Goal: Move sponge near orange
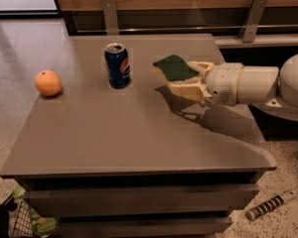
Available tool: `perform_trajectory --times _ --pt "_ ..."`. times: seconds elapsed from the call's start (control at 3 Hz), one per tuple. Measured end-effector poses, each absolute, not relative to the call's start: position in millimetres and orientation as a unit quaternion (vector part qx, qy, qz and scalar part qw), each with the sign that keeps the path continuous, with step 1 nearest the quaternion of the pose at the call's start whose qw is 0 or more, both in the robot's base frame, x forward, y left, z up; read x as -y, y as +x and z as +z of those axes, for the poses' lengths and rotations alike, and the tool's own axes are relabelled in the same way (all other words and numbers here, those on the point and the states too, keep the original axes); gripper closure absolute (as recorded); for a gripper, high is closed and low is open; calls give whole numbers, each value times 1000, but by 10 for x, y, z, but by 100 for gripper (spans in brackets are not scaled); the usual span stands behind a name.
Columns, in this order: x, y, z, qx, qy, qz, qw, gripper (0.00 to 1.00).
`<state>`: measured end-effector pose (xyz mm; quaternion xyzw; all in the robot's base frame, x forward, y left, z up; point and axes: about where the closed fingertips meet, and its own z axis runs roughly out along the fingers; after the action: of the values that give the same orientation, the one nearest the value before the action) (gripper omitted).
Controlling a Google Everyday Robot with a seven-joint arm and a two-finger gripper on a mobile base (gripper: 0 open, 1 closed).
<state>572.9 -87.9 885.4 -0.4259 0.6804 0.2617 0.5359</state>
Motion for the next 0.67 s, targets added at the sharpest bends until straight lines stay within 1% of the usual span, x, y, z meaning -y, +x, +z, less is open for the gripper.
perform_trajectory --times 0.67 --pt "125 5185 8605 -664 -459 275 522 100"
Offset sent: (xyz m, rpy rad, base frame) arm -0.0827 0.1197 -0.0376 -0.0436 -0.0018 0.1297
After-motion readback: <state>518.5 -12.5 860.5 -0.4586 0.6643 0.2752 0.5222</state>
